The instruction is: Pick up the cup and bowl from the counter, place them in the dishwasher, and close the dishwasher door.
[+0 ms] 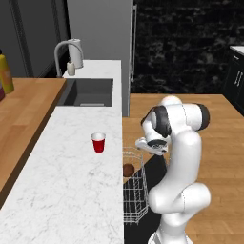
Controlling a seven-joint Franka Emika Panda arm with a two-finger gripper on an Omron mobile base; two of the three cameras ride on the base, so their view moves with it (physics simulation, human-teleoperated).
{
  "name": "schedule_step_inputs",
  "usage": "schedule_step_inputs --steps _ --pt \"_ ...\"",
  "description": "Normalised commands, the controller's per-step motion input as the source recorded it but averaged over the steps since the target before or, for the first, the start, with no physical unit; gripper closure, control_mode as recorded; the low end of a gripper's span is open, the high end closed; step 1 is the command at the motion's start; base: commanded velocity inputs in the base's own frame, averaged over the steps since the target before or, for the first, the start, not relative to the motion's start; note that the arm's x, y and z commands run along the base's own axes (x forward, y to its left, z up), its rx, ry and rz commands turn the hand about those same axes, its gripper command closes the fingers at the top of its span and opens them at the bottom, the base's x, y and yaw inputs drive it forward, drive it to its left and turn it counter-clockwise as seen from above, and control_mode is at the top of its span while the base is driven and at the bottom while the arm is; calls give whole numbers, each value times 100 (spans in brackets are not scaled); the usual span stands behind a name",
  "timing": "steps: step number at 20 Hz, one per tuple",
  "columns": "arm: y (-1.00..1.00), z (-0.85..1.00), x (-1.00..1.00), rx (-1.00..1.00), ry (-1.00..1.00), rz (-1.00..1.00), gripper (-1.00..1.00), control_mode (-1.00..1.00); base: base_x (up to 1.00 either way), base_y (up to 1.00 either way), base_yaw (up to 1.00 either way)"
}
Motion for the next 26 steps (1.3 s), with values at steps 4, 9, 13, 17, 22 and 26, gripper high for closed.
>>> schedule_step_inputs --steps 4,9,13,17,22,26 --pt "0 100 -46 6 0 0 -100 -100 0 0 0" --pt "0 100 -16 4 5 0 -100 -100 0 0 0" --pt "0 100 0 0 12 0 -100 -100 0 0 0" --pt "-3 100 -9 0 25 0 -100 -100 0 0 0" --pt "0 100 -32 0 28 0 -100 -100 0 0 0" --pt "19 48 -41 -1 10 0 -100 -100 0 0 0"
